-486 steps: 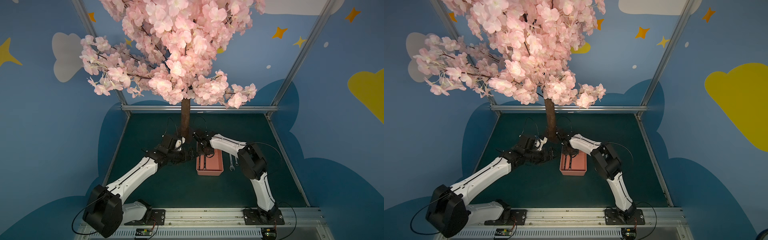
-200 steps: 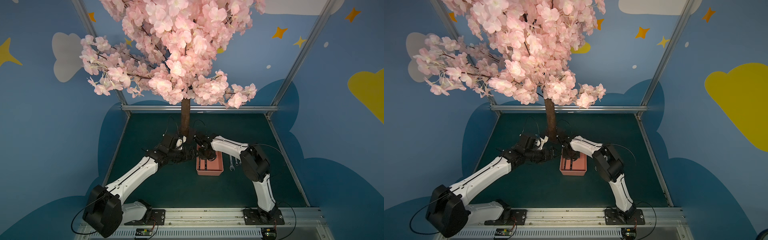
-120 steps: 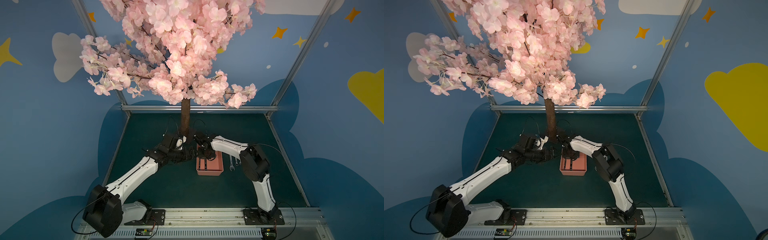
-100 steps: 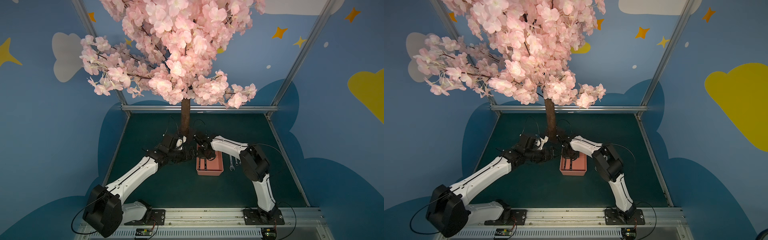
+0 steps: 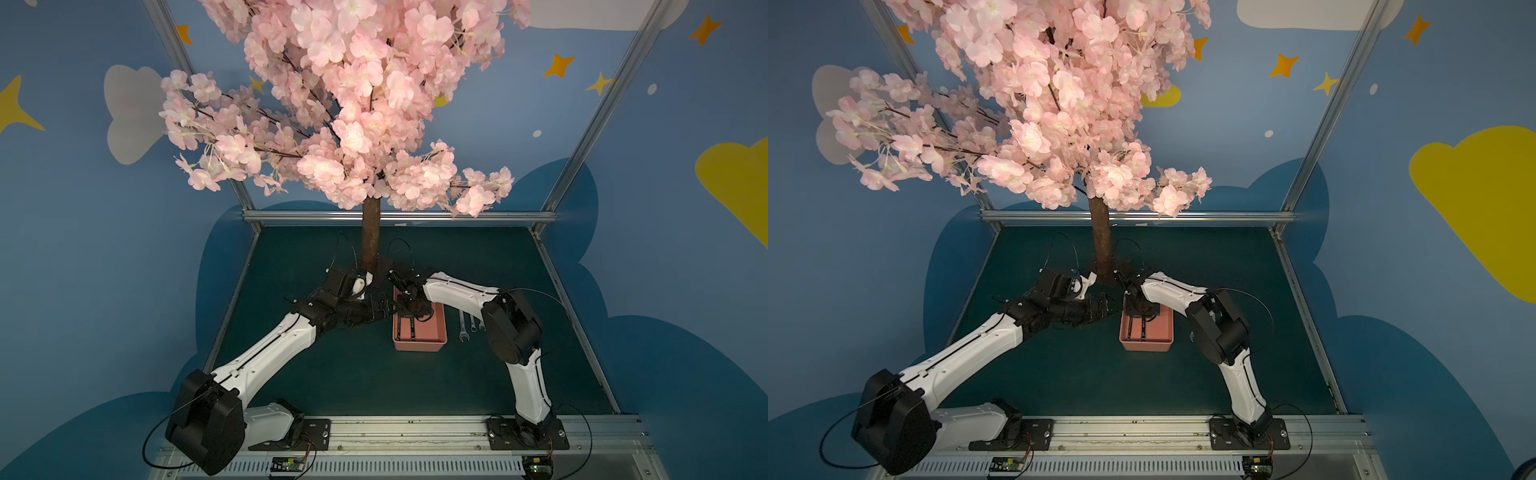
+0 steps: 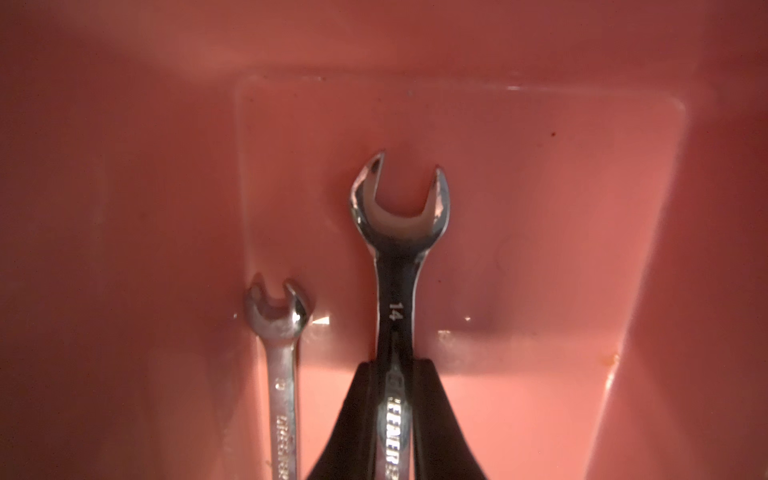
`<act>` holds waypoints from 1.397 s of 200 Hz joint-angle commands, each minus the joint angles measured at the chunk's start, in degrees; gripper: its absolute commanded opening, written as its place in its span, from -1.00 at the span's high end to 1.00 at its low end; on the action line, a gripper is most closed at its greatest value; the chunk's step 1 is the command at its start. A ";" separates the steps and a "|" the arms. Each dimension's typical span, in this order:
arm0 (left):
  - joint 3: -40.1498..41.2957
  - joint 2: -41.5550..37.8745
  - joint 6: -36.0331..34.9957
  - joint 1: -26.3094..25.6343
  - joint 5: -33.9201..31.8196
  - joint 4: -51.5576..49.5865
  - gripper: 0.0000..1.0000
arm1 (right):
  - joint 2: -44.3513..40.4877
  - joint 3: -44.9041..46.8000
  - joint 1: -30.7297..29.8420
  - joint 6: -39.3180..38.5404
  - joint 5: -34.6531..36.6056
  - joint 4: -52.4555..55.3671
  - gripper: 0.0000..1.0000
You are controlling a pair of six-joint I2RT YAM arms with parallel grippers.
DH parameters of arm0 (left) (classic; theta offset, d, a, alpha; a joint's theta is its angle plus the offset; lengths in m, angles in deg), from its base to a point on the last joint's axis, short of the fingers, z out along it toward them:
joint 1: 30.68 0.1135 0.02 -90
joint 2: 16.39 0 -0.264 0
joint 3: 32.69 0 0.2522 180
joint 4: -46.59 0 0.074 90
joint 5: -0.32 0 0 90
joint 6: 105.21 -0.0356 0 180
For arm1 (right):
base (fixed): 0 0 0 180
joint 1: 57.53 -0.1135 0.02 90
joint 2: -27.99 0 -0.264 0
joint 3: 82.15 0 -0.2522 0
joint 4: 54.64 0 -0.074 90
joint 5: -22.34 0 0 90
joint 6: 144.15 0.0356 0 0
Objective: Take out the wrench from the storage box
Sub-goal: Pick up the wrench from the storage box, then place the wrench at the center of the board.
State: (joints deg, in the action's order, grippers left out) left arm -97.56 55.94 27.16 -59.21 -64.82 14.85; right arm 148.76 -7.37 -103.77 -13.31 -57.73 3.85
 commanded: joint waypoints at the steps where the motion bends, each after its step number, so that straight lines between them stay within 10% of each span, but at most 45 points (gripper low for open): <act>1: -1.19 -0.09 -1.02 -0.13 0.14 -1.05 -1.00 | -4.43 -0.69 -0.08 -1.11 1.65 2.48 1.00; 172: -3.84 2.65 -0.26 -2.82 0.80 0.66 -1.00 | -17.06 -4.57 -1.32 -5.96 9.55 14.08 0.98; 279: -12.39 12.82 1.97 -11.03 -0.05 4.67 -1.00 | -29.98 13.79 12.59 -17.96 7.23 10.54 0.94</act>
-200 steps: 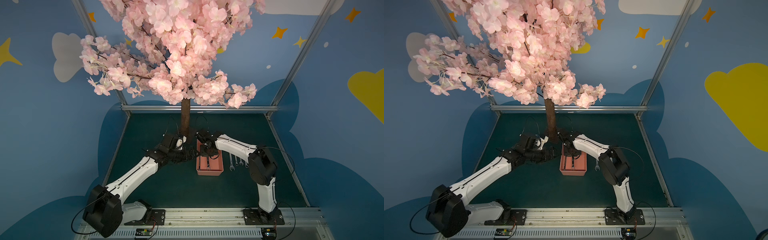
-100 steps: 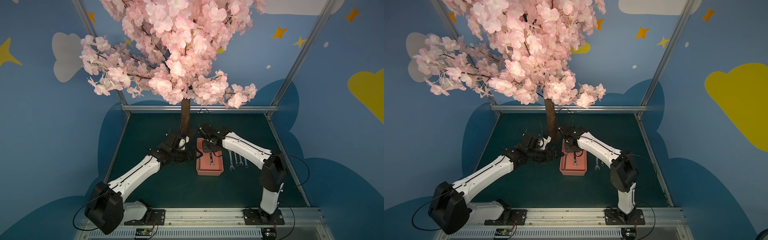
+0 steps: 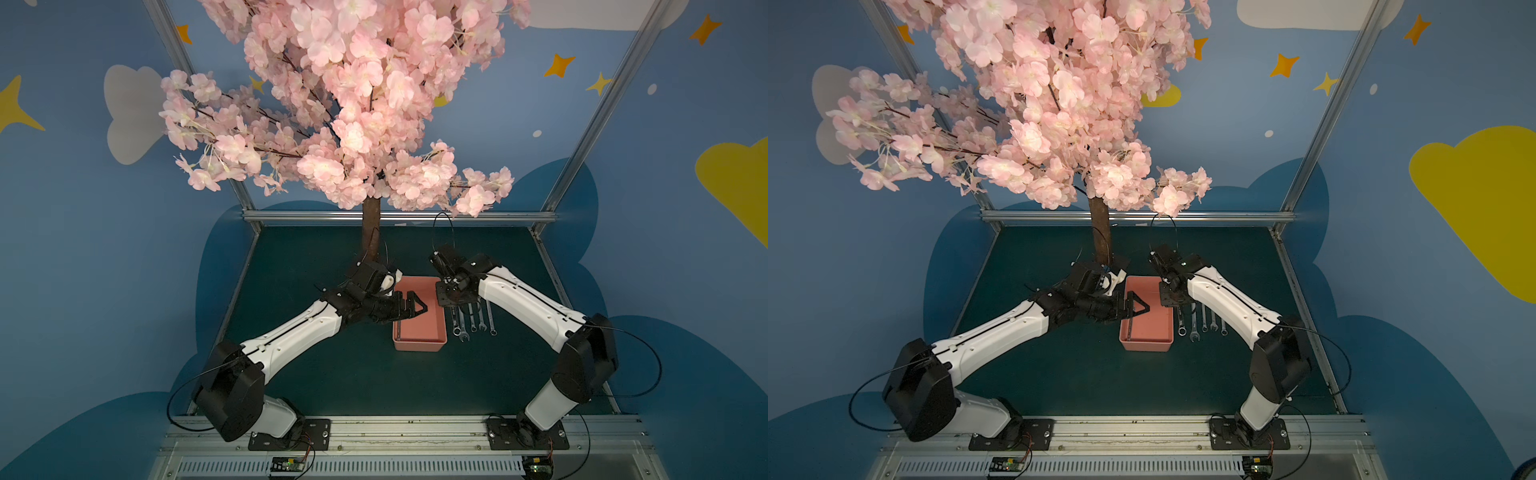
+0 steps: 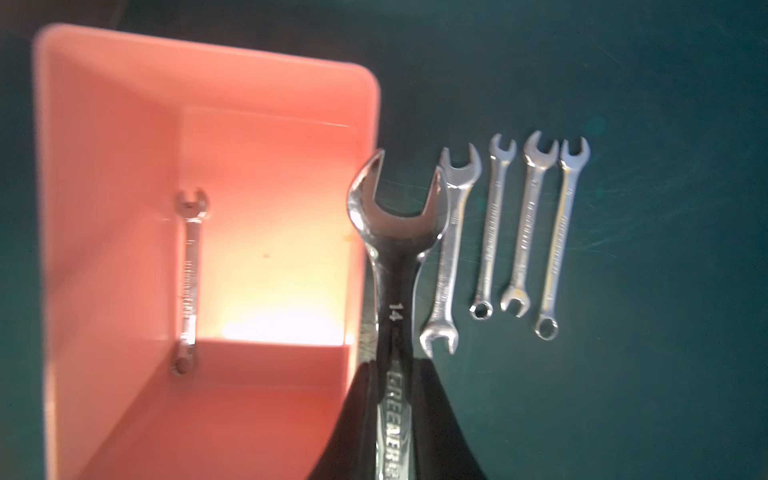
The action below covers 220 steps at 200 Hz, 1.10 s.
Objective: Take out the wrench from the storage box
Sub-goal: Place the wrench at the center of the board.
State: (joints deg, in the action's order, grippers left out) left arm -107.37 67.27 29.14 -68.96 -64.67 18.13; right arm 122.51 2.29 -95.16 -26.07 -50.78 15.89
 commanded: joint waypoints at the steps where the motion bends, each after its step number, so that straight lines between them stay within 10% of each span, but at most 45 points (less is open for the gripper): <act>1: -2.64 1.59 0.00 -1.28 -0.22 1.37 -1.00 | -3.82 4.38 4.23 -5.34 0.27 -1.58 0.94; 105: -7.95 8.00 -0.02 -2.76 0.20 0.73 -1.00 | -4.25 18.67 26.06 -18.86 -6.04 -17.49 0.90; 220: -8.86 8.94 -0.66 -2.82 0.14 0.22 -1.00 | 9.30 13.61 33.58 -23.61 -8.58 -21.74 0.81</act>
State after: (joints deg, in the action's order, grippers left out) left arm -115.31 76.29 29.14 -71.74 -64.82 19.16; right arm 130.59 18.13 -61.83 -48.76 -58.78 -4.87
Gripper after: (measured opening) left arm 0.999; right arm 0.143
